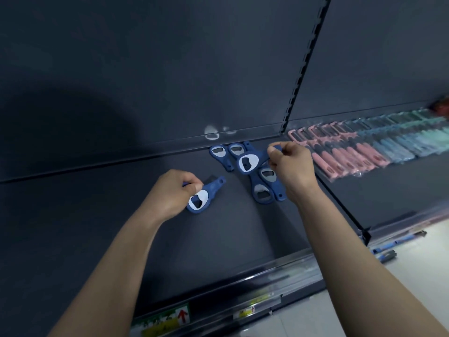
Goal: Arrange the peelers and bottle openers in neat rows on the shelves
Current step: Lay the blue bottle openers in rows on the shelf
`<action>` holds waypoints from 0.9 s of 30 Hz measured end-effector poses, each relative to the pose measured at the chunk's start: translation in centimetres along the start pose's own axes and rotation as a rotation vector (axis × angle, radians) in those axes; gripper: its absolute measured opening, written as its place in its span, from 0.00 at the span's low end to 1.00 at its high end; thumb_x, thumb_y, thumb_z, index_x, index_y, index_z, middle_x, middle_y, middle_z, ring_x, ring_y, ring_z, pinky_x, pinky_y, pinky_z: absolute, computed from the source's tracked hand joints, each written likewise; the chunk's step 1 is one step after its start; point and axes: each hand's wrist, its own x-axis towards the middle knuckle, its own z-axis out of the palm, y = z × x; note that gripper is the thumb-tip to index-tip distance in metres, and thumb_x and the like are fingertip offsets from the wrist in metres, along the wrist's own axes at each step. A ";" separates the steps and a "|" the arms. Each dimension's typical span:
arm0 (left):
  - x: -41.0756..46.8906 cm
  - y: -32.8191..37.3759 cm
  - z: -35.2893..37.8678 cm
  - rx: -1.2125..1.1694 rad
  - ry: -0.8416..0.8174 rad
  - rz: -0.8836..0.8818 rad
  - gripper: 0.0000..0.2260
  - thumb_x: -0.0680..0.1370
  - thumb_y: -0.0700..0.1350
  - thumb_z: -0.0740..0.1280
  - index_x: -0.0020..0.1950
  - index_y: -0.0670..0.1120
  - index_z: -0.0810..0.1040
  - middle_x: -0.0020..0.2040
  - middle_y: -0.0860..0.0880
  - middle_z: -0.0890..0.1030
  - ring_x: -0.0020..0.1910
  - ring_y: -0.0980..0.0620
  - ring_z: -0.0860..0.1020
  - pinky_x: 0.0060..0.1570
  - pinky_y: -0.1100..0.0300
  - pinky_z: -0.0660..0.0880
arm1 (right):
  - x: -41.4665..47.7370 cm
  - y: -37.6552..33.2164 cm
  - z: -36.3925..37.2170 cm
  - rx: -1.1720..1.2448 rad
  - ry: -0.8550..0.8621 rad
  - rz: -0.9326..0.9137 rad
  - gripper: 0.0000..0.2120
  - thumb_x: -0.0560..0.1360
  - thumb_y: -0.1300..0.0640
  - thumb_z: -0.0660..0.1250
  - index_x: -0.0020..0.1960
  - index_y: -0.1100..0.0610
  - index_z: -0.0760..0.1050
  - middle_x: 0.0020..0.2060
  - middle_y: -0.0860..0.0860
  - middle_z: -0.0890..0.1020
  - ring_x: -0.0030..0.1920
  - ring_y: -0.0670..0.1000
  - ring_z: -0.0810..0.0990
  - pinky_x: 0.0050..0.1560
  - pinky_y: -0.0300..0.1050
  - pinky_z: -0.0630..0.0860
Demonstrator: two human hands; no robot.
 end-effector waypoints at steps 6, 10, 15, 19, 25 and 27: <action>0.6 -0.4 0.0 -0.268 0.060 -0.037 0.09 0.78 0.38 0.64 0.43 0.48 0.81 0.38 0.52 0.82 0.36 0.60 0.78 0.39 0.67 0.72 | 0.3 0.1 0.3 0.090 -0.068 0.071 0.08 0.77 0.62 0.63 0.40 0.58 0.74 0.32 0.51 0.77 0.31 0.45 0.76 0.33 0.36 0.76; 0.7 -0.4 0.9 -0.395 0.110 -0.118 0.10 0.79 0.37 0.60 0.56 0.46 0.78 0.49 0.48 0.81 0.43 0.57 0.79 0.42 0.68 0.73 | 0.1 0.0 1.4 0.064 -0.194 0.081 0.08 0.77 0.62 0.64 0.40 0.56 0.75 0.32 0.49 0.79 0.30 0.43 0.77 0.31 0.34 0.75; 0.1 0.9 1.3 -0.717 -0.007 -0.170 0.13 0.80 0.35 0.54 0.53 0.44 0.78 0.43 0.47 0.84 0.40 0.50 0.83 0.37 0.55 0.80 | -0.3 -0.3 4.0 -0.005 -0.423 0.078 0.06 0.75 0.64 0.66 0.41 0.58 0.73 0.31 0.51 0.78 0.26 0.43 0.75 0.29 0.33 0.74; 0.2 1.3 1.4 -0.783 -0.057 -0.194 0.07 0.79 0.41 0.61 0.51 0.41 0.78 0.42 0.44 0.84 0.38 0.47 0.83 0.34 0.56 0.79 | -0.3 -0.4 6.0 -0.023 -0.476 0.078 0.07 0.75 0.65 0.67 0.40 0.59 0.72 0.30 0.51 0.77 0.22 0.41 0.73 0.27 0.31 0.72; 0.9 0.2 0.7 -0.719 0.147 -0.209 0.07 0.75 0.35 0.67 0.52 0.39 0.74 0.45 0.41 0.81 0.34 0.48 0.82 0.30 0.61 0.78 | 1.8 0.5 6.1 -0.547 -0.262 -0.144 0.09 0.75 0.59 0.65 0.43 0.65 0.77 0.37 0.60 0.81 0.39 0.59 0.76 0.44 0.49 0.75; 1.2 -0.2 0.3 -0.740 0.200 -0.223 0.06 0.75 0.34 0.66 0.50 0.42 0.73 0.47 0.41 0.81 0.34 0.48 0.82 0.31 0.60 0.79 | 2.3 0.8 6.2 -0.798 -0.270 -0.184 0.10 0.75 0.58 0.65 0.42 0.65 0.75 0.40 0.60 0.79 0.45 0.60 0.75 0.41 0.49 0.72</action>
